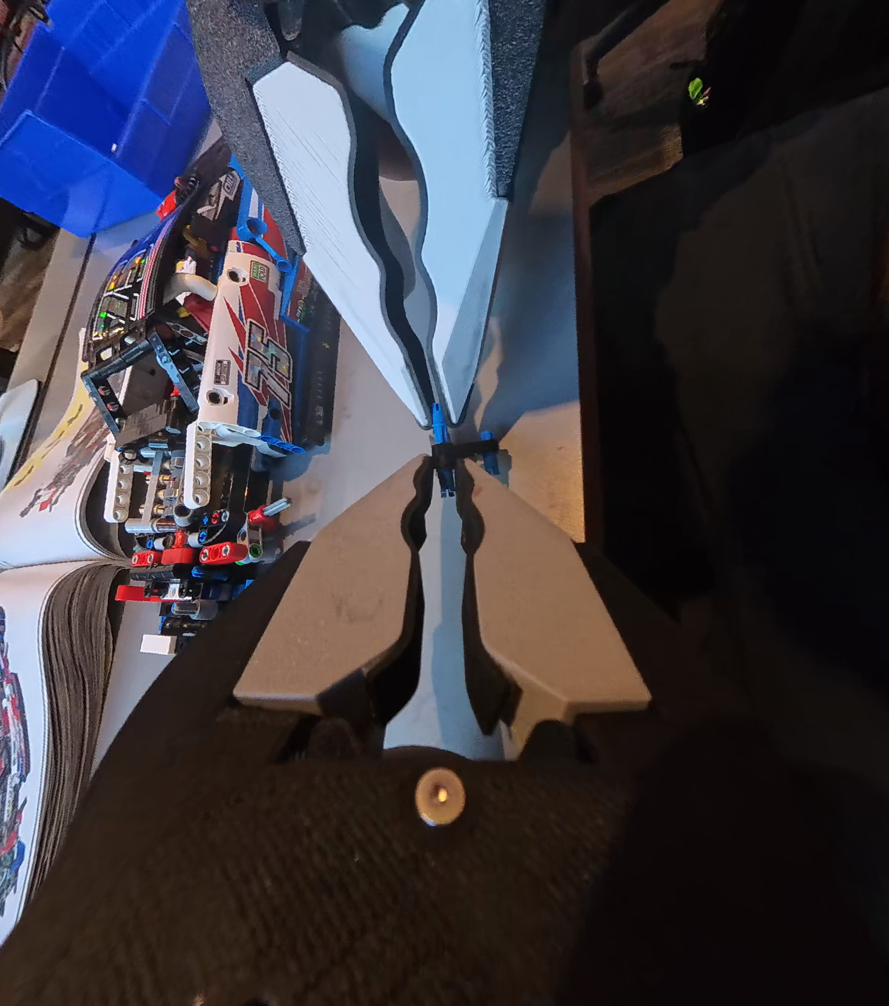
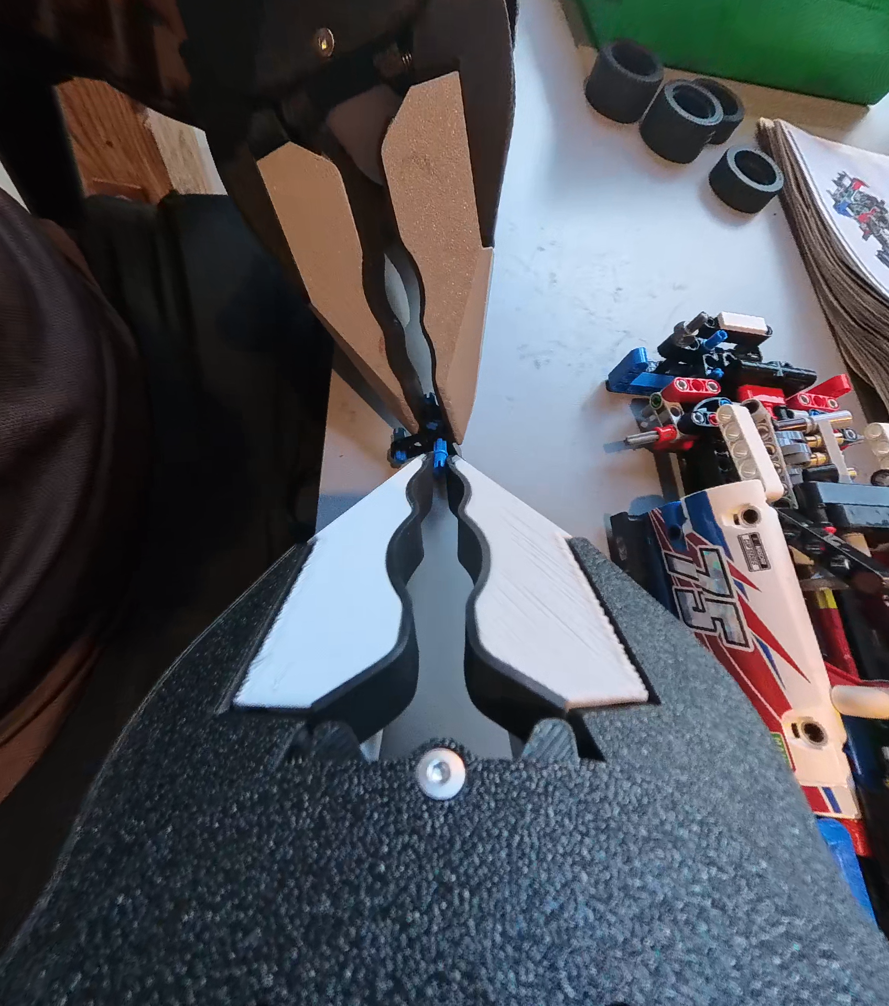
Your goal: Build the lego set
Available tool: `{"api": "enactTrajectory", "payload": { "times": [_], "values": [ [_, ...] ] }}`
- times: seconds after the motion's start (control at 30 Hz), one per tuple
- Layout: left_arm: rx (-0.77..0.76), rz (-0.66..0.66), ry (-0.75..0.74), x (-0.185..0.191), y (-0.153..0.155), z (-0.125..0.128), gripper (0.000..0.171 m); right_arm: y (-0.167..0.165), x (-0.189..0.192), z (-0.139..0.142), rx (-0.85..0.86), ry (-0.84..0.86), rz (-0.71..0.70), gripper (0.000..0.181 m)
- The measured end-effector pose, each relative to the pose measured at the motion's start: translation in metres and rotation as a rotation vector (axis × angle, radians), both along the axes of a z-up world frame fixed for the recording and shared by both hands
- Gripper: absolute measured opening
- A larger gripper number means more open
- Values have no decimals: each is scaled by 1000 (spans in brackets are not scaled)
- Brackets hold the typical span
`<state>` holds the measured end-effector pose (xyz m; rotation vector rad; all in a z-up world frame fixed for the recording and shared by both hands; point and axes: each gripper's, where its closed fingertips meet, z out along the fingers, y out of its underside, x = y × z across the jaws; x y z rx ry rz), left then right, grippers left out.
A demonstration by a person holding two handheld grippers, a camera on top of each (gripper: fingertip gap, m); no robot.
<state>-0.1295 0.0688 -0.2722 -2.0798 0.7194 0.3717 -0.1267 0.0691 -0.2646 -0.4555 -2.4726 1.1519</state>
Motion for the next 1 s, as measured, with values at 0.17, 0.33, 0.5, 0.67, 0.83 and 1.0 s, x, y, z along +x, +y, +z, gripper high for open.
{"api": "enactTrajectory", "payload": {
  "times": [0.17, 0.33, 0.5, 0.67, 0.83, 1.0],
  "values": [
    [-8, 10, -17, -1, 0, 0, 6, 0, -1, 0, 6, 25, -4, 4],
    [-18, 27, -32, -2, -1, -1, 5, -2, -2, 1, 44, 108, 7, 4],
    [-32, 41, -52, -2, -2, -1, 5, -4, -3, 1, 63, 144, 10, 3],
    [-28, 58, -34, -3, -3, -2, 5, -5, -3, 1, 101, 145, 2, 3],
    [-29, 80, -34, -4, -3, -2, 5, -5, -4, 2, 154, 116, -38, 3],
    [-26, 125, -11, -6, -2, -2, 5, -4, -5, 1, 223, 81, -105, 3]
  ]
}}
